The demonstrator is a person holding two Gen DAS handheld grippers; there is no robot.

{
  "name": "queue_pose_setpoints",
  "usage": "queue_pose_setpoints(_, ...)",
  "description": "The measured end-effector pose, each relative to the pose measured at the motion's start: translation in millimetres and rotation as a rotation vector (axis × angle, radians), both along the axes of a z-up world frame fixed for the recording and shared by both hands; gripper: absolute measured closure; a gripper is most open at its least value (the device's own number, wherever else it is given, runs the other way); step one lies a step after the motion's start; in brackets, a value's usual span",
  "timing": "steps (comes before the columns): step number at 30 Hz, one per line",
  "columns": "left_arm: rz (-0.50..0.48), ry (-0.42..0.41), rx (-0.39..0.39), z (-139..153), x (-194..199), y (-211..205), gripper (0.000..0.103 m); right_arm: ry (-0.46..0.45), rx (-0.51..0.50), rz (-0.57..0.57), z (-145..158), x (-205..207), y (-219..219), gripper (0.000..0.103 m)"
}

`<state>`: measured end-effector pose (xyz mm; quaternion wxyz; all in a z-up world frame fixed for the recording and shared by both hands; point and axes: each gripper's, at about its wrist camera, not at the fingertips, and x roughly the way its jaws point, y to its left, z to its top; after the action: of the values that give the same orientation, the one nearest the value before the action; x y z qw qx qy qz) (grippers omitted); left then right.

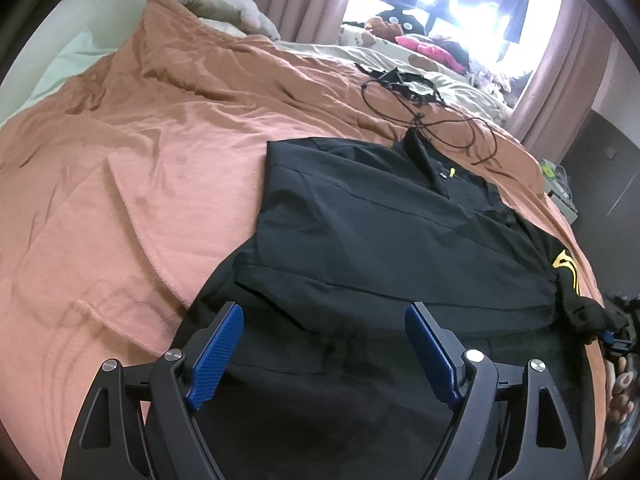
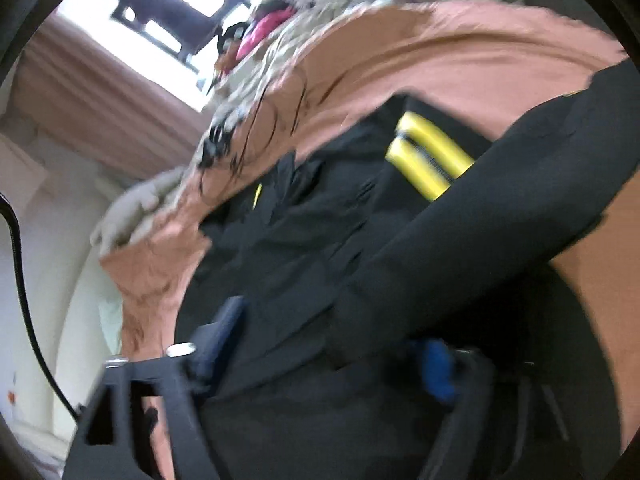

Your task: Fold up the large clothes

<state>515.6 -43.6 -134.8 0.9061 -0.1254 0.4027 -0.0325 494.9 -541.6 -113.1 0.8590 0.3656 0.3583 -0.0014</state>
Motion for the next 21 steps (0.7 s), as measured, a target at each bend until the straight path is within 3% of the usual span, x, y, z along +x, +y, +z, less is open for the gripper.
queue_pose_setpoints(7, -0.024, -0.004, 0.031, -0.6, -2.8, -15.2, 0.019, 0.031, 0.068, -0.241, -4.4, -39.2, -76.1, 0.015)
queue_pose_setpoints(14, -0.017, 0.018, 0.05, -10.5, 2.1, -18.3, 0.019, -0.024, 0.086, -0.402, -17.4, -41.3, -138.1, 0.019)
queue_pose_setpoints(16, -0.021, 0.024, 0.053, -12.6, 3.1, -18.8, 0.019, -0.047, 0.108, -0.406, -22.2, -37.8, -145.8, 0.027)
queue_pose_setpoints(17, -0.021, 0.024, 0.056, -13.0, 2.9, -19.0, 0.019, -0.069, 0.112, -0.404, -23.7, -36.2, -149.2, 0.036)
queue_pose_setpoints(19, -0.019, 0.021, 0.058, -12.1, 2.5, -18.3, 0.019, -0.091, 0.093, -0.404, -22.8, -35.1, -150.3, 0.069)
queue_pose_setpoints(20, -0.017, 0.019, 0.054, -11.5, 2.6, -17.5, 0.019, -0.09, 0.08, -0.409, -20.8, -33.0, -146.6, 0.098)
queue_pose_setpoints(21, -0.015, 0.018, 0.048, -11.1, 2.9, -16.2, 0.019, -0.108, 0.064, -0.404, -16.4, -33.7, -141.9, 0.098)
